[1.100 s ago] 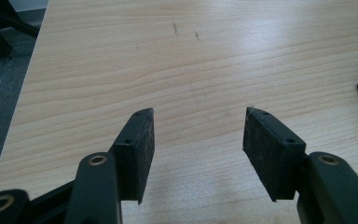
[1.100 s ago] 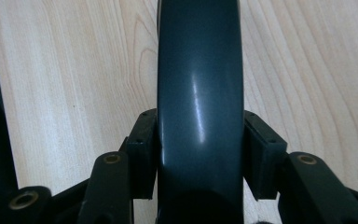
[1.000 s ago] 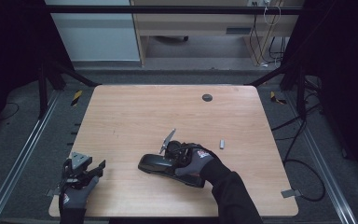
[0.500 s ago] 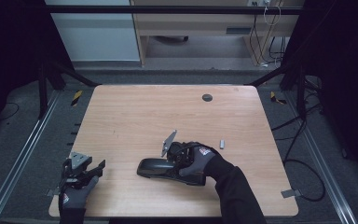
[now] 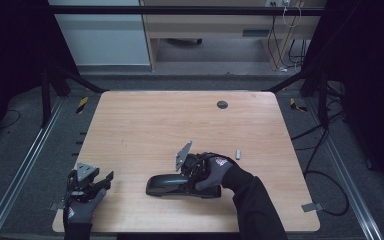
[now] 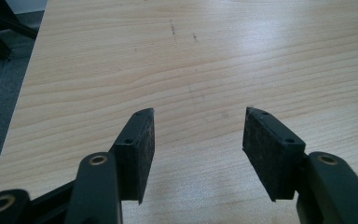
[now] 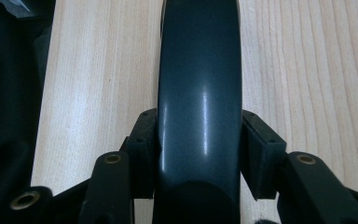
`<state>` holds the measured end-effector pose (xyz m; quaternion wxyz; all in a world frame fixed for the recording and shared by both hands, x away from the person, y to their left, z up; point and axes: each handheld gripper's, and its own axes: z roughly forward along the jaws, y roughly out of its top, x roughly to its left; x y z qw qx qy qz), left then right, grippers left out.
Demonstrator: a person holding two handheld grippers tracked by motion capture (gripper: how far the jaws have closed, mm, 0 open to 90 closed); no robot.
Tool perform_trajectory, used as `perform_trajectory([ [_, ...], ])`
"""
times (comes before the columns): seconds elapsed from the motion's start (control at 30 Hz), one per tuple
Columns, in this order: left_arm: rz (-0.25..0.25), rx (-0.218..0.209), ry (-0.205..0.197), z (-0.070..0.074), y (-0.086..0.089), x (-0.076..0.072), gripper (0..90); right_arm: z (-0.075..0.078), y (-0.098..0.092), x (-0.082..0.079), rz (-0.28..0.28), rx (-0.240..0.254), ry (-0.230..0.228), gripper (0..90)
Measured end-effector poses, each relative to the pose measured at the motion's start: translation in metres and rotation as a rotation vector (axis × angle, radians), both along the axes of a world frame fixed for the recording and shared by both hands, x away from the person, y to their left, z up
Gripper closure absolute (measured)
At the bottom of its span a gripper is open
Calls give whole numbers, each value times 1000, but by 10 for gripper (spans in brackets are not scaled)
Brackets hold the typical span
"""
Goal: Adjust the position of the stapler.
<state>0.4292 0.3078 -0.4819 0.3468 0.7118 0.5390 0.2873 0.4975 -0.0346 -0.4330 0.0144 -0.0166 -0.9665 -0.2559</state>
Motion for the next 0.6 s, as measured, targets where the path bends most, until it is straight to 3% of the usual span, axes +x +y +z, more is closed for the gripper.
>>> perform_trajectory([
  [0.3,-3,1,-1,1,-2,0,434,0,3,-4,-32,-28,-20,533],
  [0.6,-3,-1,1,0,-1,1,434,-6,8,-3,-55,-70,7,535],
])
